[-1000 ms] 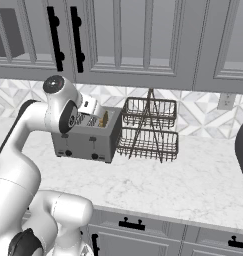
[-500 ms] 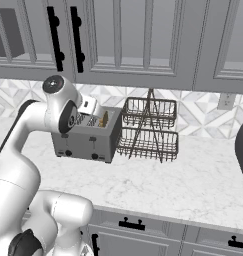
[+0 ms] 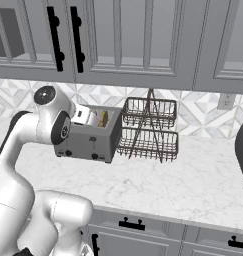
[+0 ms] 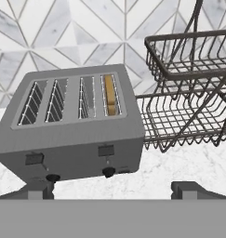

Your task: Start the toaster. Once the lever pops up, take the bread to the plate on the dining counter.

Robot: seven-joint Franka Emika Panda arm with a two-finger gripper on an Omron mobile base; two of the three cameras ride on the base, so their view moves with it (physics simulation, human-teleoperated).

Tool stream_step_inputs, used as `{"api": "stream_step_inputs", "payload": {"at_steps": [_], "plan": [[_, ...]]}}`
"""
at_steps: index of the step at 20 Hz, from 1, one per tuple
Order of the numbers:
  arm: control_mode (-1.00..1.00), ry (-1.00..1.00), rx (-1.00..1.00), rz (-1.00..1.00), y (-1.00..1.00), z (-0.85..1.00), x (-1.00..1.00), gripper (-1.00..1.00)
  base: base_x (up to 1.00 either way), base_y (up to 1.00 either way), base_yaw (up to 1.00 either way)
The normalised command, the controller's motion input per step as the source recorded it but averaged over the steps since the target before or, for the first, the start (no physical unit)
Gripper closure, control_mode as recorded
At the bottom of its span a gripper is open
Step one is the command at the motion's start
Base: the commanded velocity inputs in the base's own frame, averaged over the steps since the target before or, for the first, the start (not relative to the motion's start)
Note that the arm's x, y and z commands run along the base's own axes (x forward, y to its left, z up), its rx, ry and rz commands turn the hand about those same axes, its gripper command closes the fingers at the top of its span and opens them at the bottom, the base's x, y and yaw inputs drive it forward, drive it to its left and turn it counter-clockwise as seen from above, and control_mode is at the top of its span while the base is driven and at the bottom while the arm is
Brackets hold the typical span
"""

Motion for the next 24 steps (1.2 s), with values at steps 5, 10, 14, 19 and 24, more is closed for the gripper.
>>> {"api": "stream_step_inputs", "payload": {"at_steps": [5,10,14,19,24], "plan": [[-1.0,0.0,0.0,0.0,0.0,-0.19,0.34,-1.0,0.0,0.0,0.0],[-1.0,0.01,0.0,0.0,0.0,-0.15,0.56,-1.0,0.0,0.0,0.0],[-1.0,0.07,0.0,0.0,0.0,-0.24,0.55,-1.0,0.0,0.0,0.0],[-1.0,0.08,0.0,0.0,0.0,-0.32,0.32,-1.0,0.0,0.0,0.0],[-1.0,0.02,0.0,0.0,-0.03,-0.27,0.29,-1.0,0.0,0.0,0.0]]}}
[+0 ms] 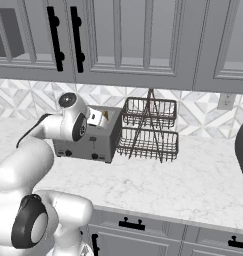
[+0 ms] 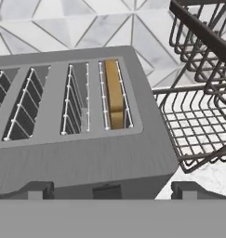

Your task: Start the toaster. Once the lever pops up, take the bread to the plate on the dining counter.

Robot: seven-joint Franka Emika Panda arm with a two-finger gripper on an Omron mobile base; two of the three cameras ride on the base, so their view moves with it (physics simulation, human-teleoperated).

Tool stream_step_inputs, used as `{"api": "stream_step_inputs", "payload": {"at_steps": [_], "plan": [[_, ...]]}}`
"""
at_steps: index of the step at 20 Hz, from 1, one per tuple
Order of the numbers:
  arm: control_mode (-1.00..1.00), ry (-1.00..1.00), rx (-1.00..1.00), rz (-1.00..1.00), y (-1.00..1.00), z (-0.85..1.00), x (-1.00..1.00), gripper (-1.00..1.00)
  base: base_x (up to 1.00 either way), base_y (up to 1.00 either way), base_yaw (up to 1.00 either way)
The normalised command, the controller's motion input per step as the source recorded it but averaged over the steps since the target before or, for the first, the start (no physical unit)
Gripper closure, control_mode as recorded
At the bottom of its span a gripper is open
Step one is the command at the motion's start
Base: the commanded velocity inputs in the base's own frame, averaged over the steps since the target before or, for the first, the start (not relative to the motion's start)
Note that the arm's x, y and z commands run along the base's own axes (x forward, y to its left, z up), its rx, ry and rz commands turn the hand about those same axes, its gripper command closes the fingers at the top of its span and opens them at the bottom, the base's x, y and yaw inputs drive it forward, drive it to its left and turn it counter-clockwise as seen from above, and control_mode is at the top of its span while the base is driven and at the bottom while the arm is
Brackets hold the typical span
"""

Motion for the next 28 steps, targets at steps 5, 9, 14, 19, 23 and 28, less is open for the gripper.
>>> {"api": "stream_step_inputs", "payload": {"at_steps": [5,9,14,19,23,28], "plan": [[-1.0,0.0,0.0,0.0,-0.13,-0.24,0.25,-1.0,0.0,0.0,0.0],[-1.0,0.0,0.0,0.0,-0.15,-0.21,0.36,-1.0,0.0,0.0,0.0],[-1.0,0.0,0.0,0.0,-0.06,-0.13,0.4,-1.0,0.0,0.0,0.0],[-1.0,0.0,0.0,0.0,0.0,-0.13,0.5,-1.0,0.0,0.0,0.0],[-1.0,0.0,0.0,0.0,0.0,-0.19,0.5,-1.0,0.0,0.0,0.0],[-1.0,-0.03,0.0,0.0,0.0,-0.24,0.31,-1.0,0.0,0.0,0.0]]}}
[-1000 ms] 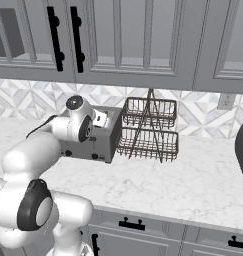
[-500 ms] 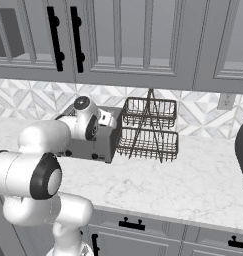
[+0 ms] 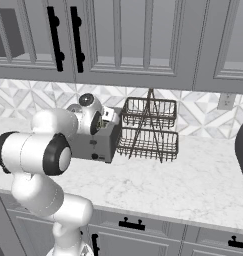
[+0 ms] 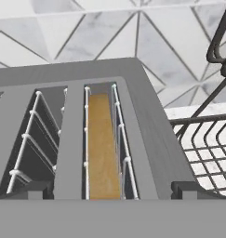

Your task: Start the toaster. Once the lever pops up, take the bread to the plate on the dining counter.

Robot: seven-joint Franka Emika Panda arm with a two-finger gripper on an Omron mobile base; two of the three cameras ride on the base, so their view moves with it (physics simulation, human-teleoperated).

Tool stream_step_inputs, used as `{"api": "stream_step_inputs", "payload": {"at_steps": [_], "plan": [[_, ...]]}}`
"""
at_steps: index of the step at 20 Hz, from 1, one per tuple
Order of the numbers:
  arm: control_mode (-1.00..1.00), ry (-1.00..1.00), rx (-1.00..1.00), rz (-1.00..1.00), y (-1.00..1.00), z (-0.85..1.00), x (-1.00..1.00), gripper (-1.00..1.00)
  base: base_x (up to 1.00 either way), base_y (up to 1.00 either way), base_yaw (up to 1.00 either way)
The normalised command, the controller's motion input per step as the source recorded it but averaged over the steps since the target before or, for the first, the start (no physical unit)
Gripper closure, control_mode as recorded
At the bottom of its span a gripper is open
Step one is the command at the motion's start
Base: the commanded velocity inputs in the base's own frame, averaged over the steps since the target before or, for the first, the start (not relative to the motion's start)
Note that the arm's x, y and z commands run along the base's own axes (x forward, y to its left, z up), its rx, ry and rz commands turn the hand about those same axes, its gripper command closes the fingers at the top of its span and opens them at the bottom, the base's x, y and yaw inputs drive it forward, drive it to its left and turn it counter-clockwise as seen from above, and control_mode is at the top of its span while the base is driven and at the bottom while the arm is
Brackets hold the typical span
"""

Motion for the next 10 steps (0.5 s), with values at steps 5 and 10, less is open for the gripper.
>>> {"api": "stream_step_inputs", "payload": {"at_steps": [5,10], "plan": [[-1.0,-0.05,0.0,0.0,0.0,-0.28,0.21,-1.0,0.0,0.0,0.0],[-1.0,-0.11,0.0,0.0,0.0,-0.23,0.2,-1.0,0.0,0.0,0.0]]}}
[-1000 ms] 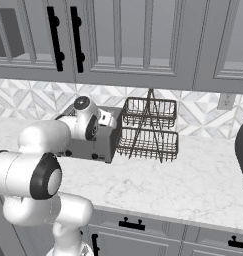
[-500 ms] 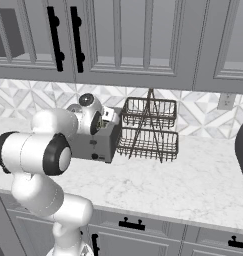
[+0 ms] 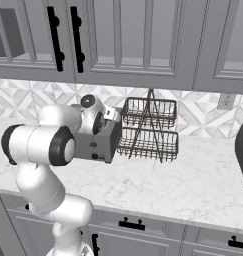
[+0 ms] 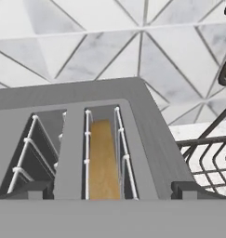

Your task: Start the toaster. Once the lever pops up, take the bread to the plate on the dining counter.

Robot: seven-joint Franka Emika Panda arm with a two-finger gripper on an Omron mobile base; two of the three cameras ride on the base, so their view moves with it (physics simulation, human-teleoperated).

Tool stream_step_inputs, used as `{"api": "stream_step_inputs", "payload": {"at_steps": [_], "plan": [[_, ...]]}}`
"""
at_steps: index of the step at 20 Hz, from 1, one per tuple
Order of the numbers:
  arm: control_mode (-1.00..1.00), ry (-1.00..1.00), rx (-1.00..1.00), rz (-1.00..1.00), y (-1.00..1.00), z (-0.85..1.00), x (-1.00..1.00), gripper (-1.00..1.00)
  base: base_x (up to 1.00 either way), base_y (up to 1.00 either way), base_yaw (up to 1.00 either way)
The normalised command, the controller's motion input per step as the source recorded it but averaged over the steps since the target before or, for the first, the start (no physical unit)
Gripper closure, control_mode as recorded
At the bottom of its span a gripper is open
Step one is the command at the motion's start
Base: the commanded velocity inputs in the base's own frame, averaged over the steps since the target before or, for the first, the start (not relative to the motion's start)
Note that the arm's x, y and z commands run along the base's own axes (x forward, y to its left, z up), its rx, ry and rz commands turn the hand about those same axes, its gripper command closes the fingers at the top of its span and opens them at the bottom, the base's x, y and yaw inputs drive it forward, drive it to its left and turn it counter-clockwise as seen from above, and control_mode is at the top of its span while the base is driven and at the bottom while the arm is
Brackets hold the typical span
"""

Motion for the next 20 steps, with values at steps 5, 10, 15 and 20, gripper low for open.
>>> {"api": "stream_step_inputs", "payload": {"at_steps": [5,10,15,20], "plan": [[-1.0,-0.03,0.0,0.0,0.0,-0.3,0.17,1.0,0.0,0.0,0.0],[-1.0,0.0,0.0,0.0,0.0,-0.11,0.07,1.0,0.0,0.0,0.0],[-1.0,-0.03,0.04,0.0,0.0,0.0,-0.1,1.0,0.0,0.0,0.0],[-1.0,-0.12,0.07,0.0,-0.02,0.45,-0.4,1.0,0.0,0.0,0.0]]}}
